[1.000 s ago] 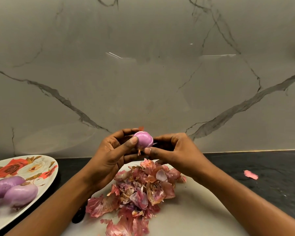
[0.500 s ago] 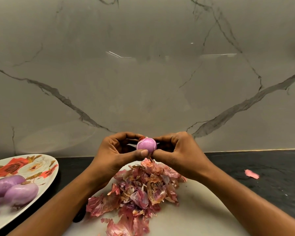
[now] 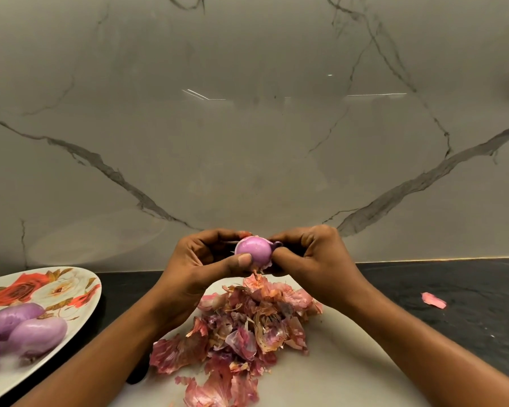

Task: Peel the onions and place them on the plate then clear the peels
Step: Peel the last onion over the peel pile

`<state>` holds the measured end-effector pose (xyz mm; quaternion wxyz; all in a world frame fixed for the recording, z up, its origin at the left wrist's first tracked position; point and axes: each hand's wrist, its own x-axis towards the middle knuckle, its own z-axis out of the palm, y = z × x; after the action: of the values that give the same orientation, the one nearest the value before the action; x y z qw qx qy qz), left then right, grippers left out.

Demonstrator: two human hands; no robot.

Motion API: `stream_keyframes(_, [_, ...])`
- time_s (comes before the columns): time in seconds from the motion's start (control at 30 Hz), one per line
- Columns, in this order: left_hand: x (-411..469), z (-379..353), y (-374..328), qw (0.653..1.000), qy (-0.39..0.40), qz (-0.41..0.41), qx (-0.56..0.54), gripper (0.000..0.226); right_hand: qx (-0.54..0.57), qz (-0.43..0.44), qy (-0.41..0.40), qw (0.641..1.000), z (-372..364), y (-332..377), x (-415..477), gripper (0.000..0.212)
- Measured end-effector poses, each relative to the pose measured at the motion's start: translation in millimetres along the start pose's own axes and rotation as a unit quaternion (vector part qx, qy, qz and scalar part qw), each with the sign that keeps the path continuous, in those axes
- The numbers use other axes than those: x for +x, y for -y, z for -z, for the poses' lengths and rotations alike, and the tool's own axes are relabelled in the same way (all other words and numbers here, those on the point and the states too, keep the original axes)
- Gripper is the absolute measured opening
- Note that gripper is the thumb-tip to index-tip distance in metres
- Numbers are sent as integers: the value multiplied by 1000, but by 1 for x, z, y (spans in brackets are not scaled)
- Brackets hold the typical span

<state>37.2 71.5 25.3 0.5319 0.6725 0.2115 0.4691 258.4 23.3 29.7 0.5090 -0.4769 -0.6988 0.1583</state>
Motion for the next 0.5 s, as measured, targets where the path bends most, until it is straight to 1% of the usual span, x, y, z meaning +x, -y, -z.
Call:
stream_keyframes(0.13, [0,2,-2,996,23,28,-76,42,100,-80,-41,991,1,2,3,19])
stream_keyframes(0.2, [2,4,-1,994,25,32,-106,44,129,-122,-54,983,6,3,6,20])
stream_keyframes(0.3, [4,7,1,992,18,31,-121,46,115,-143,-20,983,4,3,5,19])
stream_keyframes(0.4, [6,7,5,995,13,31,-98,51,103,-131,30,986,2,4,3,23])
stream_keyframes(0.5, [8,7,7,995,14,34,-88,52,137,-125,62,981,4,7,4,22])
